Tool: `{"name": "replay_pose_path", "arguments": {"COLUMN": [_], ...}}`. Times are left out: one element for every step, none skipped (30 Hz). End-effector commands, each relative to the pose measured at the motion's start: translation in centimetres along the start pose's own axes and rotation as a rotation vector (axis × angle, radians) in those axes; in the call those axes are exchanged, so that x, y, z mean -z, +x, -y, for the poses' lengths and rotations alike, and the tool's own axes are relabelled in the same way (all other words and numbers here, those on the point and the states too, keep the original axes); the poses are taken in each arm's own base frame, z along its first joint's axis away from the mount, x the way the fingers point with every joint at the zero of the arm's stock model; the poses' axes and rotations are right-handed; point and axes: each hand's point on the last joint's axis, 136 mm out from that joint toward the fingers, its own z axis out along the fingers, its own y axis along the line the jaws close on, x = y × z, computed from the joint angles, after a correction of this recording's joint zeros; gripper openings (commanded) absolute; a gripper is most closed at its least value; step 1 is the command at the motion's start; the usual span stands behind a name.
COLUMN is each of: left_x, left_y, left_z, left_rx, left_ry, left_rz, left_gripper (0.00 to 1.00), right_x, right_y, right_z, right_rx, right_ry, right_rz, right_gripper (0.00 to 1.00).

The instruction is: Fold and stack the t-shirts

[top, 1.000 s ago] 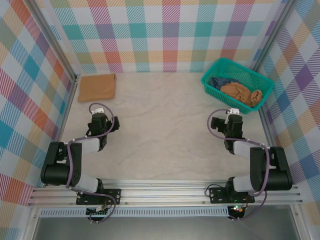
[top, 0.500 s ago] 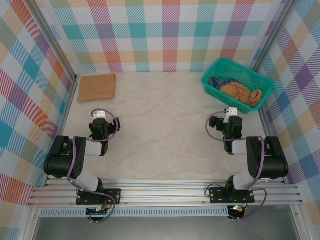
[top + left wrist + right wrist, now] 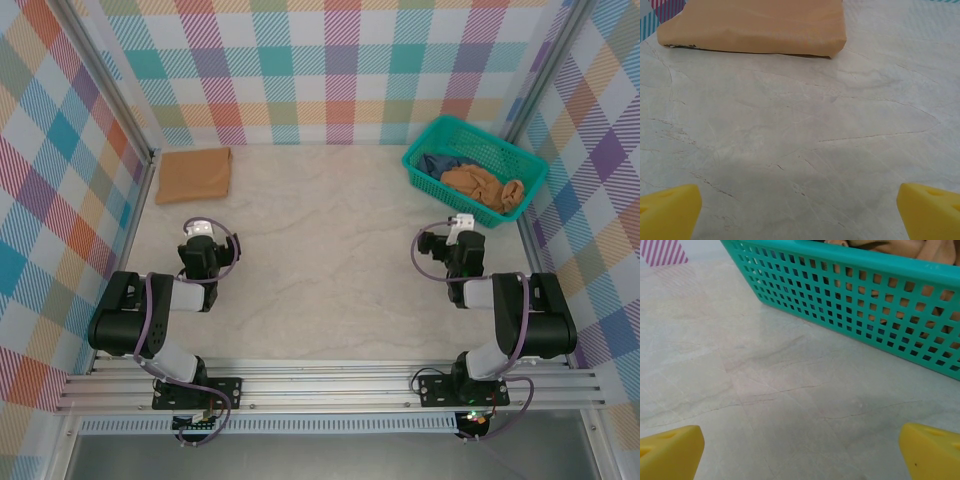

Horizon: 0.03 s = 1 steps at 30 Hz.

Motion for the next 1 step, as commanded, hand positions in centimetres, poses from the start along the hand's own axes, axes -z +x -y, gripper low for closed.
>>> {"name": "replay_pose_path", "arguments": {"left_x": [-0.02], "left_y": [-1.40], "left_z": [0.30], "left_rx": [-0.009], "left_ry": [0.000], "left_rz": [0.047], "left_gripper": [1.00], "right_x": [-0.32], "right_y": [-1.13], "right_z": [-1.00], "right_rx": [0.030], "right_ry": [-0.045], "right_rz": [0.030], "right_gripper": [1.00]}}
